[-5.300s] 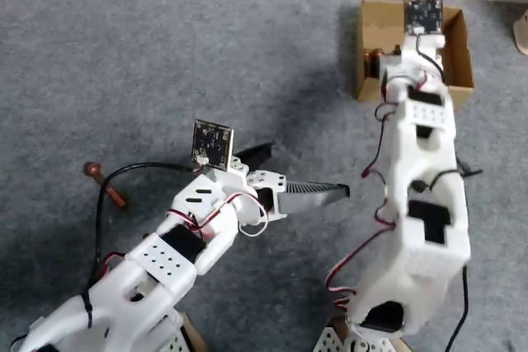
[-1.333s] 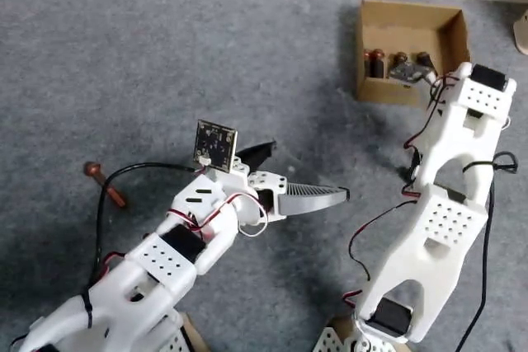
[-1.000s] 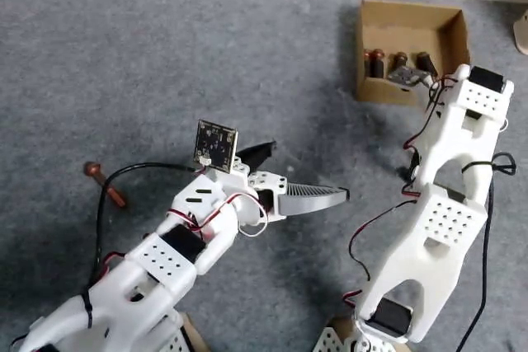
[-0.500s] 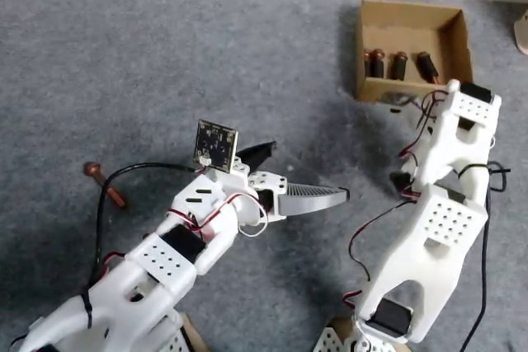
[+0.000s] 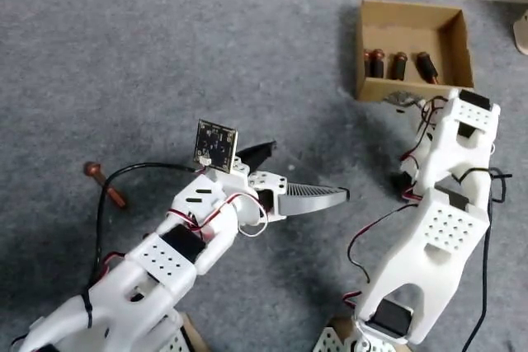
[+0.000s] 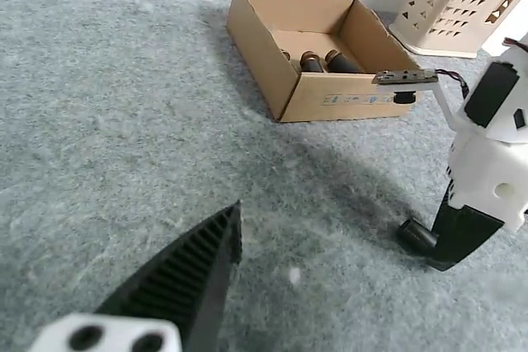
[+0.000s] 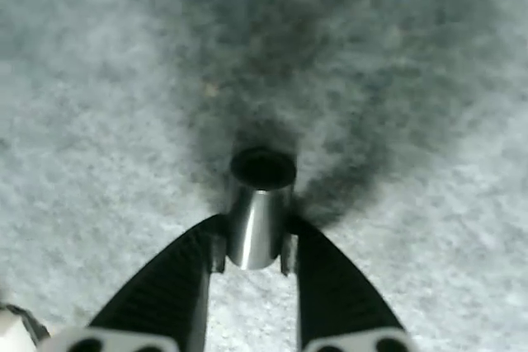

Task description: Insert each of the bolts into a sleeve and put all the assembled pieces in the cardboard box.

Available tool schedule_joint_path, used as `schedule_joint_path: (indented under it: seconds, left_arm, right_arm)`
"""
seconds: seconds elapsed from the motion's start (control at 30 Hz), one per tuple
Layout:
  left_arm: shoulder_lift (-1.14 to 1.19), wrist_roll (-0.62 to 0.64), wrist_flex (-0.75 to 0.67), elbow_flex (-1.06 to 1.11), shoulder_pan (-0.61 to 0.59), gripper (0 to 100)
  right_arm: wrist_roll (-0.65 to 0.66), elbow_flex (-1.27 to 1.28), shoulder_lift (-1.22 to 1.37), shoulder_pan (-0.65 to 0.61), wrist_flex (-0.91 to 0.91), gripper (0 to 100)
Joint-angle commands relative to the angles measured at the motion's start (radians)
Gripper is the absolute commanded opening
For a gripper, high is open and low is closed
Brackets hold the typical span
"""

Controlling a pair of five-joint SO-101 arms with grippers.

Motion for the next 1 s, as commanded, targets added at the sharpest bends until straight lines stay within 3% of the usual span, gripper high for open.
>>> schedule_joint_path:
  seconds: [0.0,0.23,0.57,0.97]
  left_arm:
    - [-0.002,-0.005,0.003,-0.042,-0.008,59]
    - [-0.002,-0.005,0.003,-0.044,-0.01,59]
    - [-0.002,-0.005,0.003,-0.044,-0.012,59]
    - [-0.002,-0.005,0.003,-0.044,-0.012,59]
  right_arm:
    - [-0.095,0.008,0.004,-0.058,-0.03,0.5]
    - [-0.319,-0.012,0.004,-0.151,-0.113,0.5]
    - [-0.491,-0.088,0.004,-0.189,-0.251,0.5]
    - [-0.502,-0.407,0.004,-0.186,0.073,0.5]
